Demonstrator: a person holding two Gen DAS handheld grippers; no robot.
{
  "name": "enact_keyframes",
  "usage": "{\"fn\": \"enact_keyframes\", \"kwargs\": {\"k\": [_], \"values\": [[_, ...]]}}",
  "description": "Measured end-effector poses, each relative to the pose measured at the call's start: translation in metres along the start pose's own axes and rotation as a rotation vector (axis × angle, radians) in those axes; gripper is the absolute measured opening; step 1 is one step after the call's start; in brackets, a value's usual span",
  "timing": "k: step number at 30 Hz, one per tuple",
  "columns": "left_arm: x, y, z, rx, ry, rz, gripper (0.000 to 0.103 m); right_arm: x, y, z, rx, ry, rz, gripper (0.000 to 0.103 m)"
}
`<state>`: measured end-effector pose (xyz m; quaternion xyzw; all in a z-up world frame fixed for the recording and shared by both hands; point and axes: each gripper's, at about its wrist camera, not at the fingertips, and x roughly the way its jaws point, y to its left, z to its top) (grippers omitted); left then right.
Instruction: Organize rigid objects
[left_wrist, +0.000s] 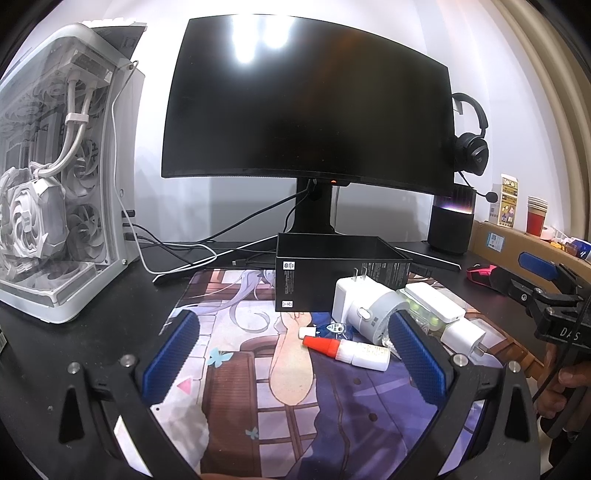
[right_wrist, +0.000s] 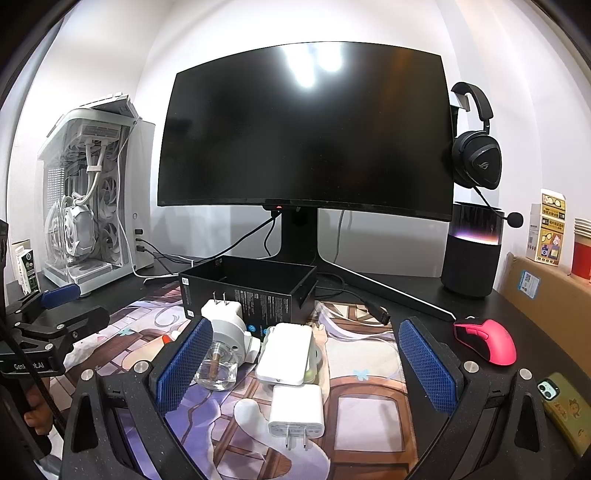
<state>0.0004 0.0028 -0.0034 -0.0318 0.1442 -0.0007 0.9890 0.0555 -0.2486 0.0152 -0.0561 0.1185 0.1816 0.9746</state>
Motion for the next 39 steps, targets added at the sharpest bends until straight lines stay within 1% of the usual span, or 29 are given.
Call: {"fn": "enact_keyframes", "kwargs": {"k": [10,14,17,18,20,23,25,26,30,34,39], "values": [[-0.002,-0.003,0.001,0.005,0.007,-0.02,0.103,0.0,0.0,0.0,0.003,-0.001,-0.002,0.103],[0.003,-0.004,0.003,0.014,0.042,-0.047,0.102,0.0,0.0,0.0,0.003,-0.002,-0.002,0.103],[0.008,-0.002,0.005,-0.009,0.074,-0.062,0.102,0.0,-0.001,0.0,0.007,-0.001,0.011,0.103],[0.009,0.0,0.005,-0.017,0.08,-0.066,0.102,-0.001,-0.004,0.003,0.009,-0.011,0.025,0.103],[0.01,0.001,0.009,-0.028,0.09,-0.066,0.102,-0.005,-0.009,0.011,0.023,-0.026,0.017,0.103],[0.011,-0.001,0.019,-0.015,0.09,-0.052,0.102,-0.013,-0.021,0.028,0.04,-0.035,0.049,0.103],[0.012,-0.002,0.026,-0.011,0.104,-0.053,0.102,-0.013,-0.026,0.04,0.029,-0.002,0.059,0.103],[0.015,-0.003,0.029,-0.01,0.126,-0.059,0.102,-0.012,-0.027,0.045,0.023,0.022,0.067,0.103],[0.038,-0.009,0.037,-0.026,0.249,-0.102,0.102,0.001,-0.03,0.053,0.001,0.109,0.098,0.103],[0.063,-0.019,0.031,-0.025,0.357,-0.116,0.102,0.023,-0.026,0.046,-0.028,0.206,0.111,0.103],[0.089,-0.029,0.02,-0.026,0.47,-0.126,0.101,0.045,-0.022,0.026,-0.043,0.315,0.123,0.103]]}}
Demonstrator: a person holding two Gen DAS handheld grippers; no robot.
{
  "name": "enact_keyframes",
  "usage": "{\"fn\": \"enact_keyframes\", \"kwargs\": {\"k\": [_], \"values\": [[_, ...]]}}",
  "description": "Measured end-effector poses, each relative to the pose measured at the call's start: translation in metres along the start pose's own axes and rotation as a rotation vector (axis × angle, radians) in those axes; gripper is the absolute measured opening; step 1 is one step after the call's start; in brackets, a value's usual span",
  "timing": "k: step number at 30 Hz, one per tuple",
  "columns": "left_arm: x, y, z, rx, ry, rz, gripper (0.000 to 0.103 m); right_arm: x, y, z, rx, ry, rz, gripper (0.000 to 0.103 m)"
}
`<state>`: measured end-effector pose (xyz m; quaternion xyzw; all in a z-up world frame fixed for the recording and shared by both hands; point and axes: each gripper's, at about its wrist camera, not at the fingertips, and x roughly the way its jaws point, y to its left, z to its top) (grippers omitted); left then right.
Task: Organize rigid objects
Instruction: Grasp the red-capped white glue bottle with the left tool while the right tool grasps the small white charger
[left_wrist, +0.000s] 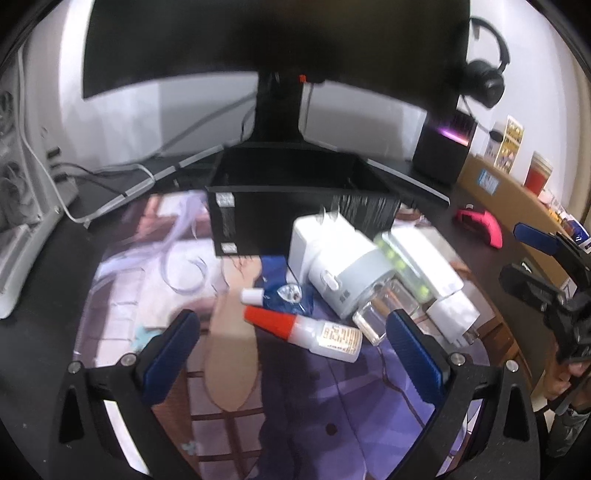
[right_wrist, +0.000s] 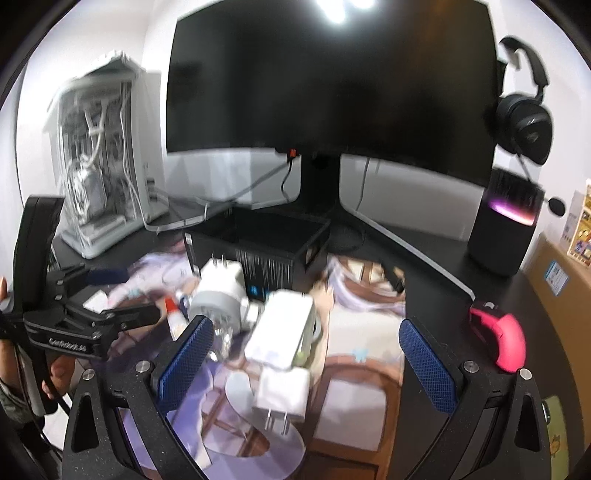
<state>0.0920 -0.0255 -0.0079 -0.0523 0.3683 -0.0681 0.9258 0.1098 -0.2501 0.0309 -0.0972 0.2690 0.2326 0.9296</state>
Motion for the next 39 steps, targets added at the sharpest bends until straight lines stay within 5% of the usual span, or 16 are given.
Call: {"fn": "enact_keyframes", "kwargs": {"k": [14,29,31,33,39], "values": [[0.04,-0.001,0.005,-0.022,0.131,0.023,0.094,0.034,0.004,-0.022,-0.022,0.153,0.029,0.103],[0.034,0.021,-0.007,-0.019,0.156,0.053,0.094,0.053,0.013,-0.031,-0.049,0.237,0.047,0.098],[0.029,0.025,-0.01,-0.02,0.147,0.061,0.085,0.054,0.015,-0.032,-0.054,0.247,0.052,0.093],[0.024,0.029,-0.011,-0.023,0.141,0.08,0.065,0.056,0.015,-0.033,-0.054,0.259,0.06,0.082],[0.021,0.036,-0.009,-0.034,0.139,0.077,0.039,0.062,0.013,-0.035,-0.043,0.287,0.074,0.068]]}}
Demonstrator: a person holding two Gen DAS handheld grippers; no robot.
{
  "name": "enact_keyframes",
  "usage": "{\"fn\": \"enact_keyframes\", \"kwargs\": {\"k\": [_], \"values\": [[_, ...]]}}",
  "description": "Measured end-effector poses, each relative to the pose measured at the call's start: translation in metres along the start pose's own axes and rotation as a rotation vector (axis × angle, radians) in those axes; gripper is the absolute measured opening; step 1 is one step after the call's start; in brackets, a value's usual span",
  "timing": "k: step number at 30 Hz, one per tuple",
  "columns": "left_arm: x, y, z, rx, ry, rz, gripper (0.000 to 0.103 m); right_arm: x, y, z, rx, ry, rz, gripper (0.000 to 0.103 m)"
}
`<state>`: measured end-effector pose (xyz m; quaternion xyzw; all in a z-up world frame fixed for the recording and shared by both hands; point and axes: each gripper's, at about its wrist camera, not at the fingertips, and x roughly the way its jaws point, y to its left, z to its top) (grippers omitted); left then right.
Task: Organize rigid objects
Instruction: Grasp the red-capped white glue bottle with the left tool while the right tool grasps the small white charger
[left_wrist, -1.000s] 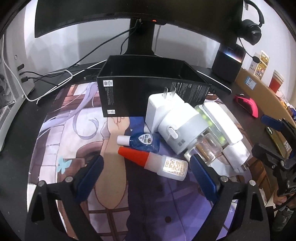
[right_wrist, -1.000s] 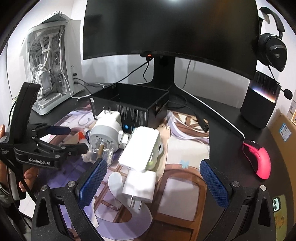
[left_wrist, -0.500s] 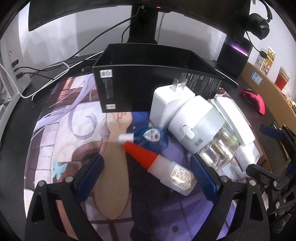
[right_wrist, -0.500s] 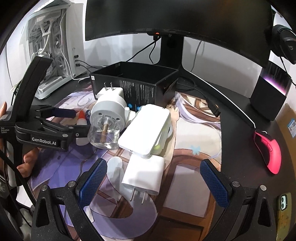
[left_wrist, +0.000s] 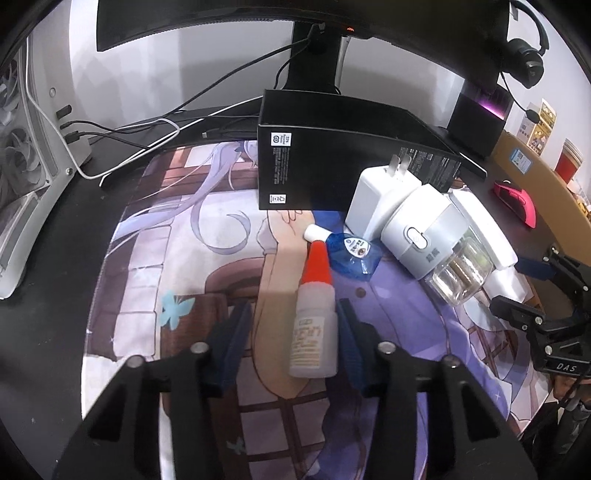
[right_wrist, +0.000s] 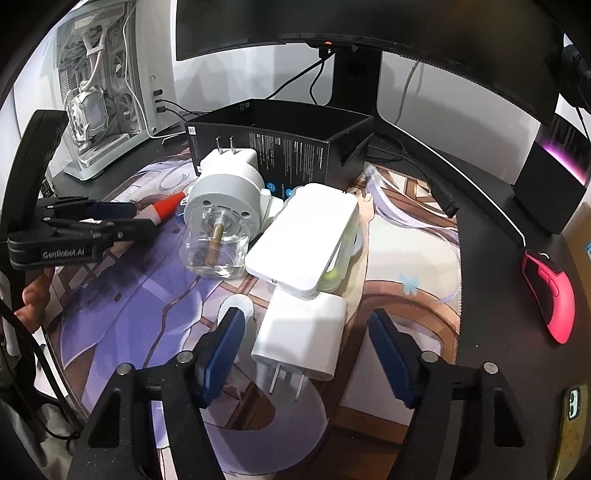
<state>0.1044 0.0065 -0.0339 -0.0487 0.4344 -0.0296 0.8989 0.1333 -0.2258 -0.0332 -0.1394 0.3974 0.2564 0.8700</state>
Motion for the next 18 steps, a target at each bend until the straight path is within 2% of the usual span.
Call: {"fn": "enact_keyframes", "kwargs": {"k": [3,6,11,18], "values": [[-0.001,0.0,0.0,0.007,0.004,-0.006,0.029,0.001,0.0,-0.001,0.002,0.009,0.007,0.056],[-0.003,-0.002,-0.002,0.025,0.007,-0.004,0.025,0.003,0.001,-0.002,-0.003,0.025,0.019,0.048],[-0.01,-0.003,-0.01,0.027,0.002,-0.021,0.02,-0.001,0.006,-0.005,-0.046,0.023,0.011,0.043],[-0.022,-0.004,-0.019,0.029,-0.007,-0.049,0.017,-0.008,0.021,-0.009,-0.107,0.015,0.057,0.043]]}}
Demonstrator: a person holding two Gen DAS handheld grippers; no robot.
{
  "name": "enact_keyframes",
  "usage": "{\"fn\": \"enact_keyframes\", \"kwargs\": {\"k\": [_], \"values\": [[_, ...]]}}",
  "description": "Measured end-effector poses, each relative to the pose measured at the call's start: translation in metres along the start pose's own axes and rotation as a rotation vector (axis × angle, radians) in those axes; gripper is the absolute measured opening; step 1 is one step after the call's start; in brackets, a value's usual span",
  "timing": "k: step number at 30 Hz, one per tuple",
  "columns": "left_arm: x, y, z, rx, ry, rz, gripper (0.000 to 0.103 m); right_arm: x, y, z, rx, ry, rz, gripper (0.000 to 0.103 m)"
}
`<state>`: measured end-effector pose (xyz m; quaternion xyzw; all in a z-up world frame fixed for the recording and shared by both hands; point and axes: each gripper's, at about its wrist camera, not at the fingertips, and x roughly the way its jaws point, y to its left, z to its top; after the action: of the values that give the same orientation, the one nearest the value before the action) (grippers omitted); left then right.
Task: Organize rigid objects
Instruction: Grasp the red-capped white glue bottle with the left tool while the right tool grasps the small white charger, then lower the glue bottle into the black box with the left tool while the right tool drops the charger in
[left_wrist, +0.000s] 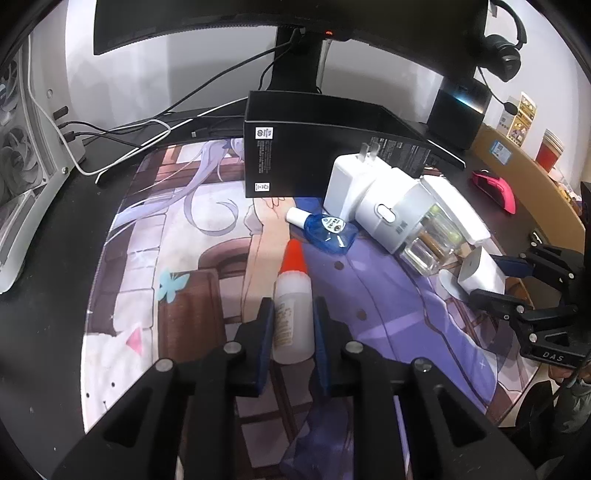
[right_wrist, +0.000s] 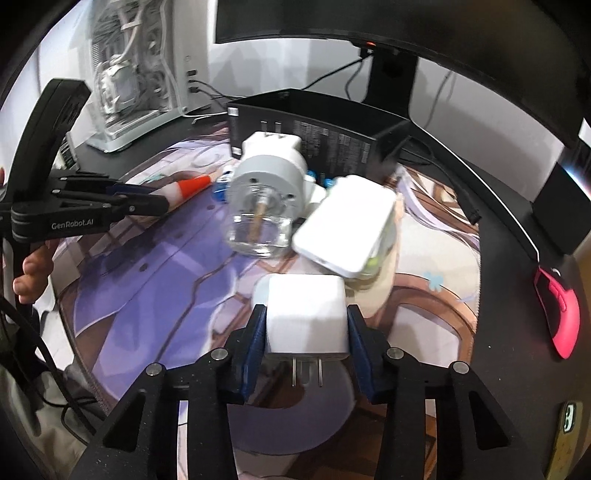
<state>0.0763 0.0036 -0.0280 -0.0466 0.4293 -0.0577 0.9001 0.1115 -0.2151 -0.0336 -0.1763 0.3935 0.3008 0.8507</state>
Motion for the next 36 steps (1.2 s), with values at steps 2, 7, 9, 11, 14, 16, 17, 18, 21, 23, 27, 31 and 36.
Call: {"fn": "enact_keyframes", "kwargs": {"k": [2,7,9,11,14,16,17,18,21,23,27,31,36], "values": [[-0.005,-0.001,-0.001,0.001,-0.012,0.005,0.016,-0.003,0.003,0.001,0.003,-0.013,0.027,0.043],[-0.013,-0.005,-0.002,0.026,-0.037,0.011,0.016,-0.021,0.013,0.005,-0.015,-0.083,0.041,0.043],[-0.009,-0.005,-0.004,0.031,-0.025,0.007,0.016,-0.025,0.016,0.007,-0.024,-0.092,0.046,0.043],[0.0,-0.004,-0.005,0.03,0.0,0.012,0.017,-0.027,0.019,0.006,-0.027,-0.097,0.049,0.043],[0.005,-0.003,-0.005,0.034,0.001,0.022,0.019,-0.024,0.02,0.006,-0.025,-0.092,0.057,0.043],[0.006,-0.004,-0.004,0.044,0.002,0.031,0.019,-0.022,0.02,0.006,-0.024,-0.088,0.061,0.043],[0.006,-0.004,-0.005,0.045,0.0,0.035,0.018,-0.02,0.02,0.006,-0.023,-0.086,0.063,0.043],[0.006,-0.005,-0.005,0.047,0.0,0.04,0.016,-0.019,0.019,0.006,-0.021,-0.084,0.064,0.043],[0.003,-0.007,-0.005,0.053,-0.01,0.033,0.016,-0.018,0.019,0.005,-0.024,-0.083,0.061,0.043],[-0.008,-0.011,-0.003,0.063,-0.056,0.032,0.016,-0.019,0.02,0.006,-0.026,-0.092,0.058,0.043],[-0.038,-0.019,0.002,0.087,-0.148,0.021,0.016,-0.032,0.022,0.01,-0.035,-0.153,0.046,0.043],[-0.061,-0.028,0.009,0.121,-0.222,0.02,0.016,-0.05,0.026,0.016,-0.055,-0.227,0.033,0.043],[-0.073,-0.034,0.022,0.139,-0.273,0.005,0.016,-0.071,0.03,0.032,-0.075,-0.316,0.017,0.042]]}}
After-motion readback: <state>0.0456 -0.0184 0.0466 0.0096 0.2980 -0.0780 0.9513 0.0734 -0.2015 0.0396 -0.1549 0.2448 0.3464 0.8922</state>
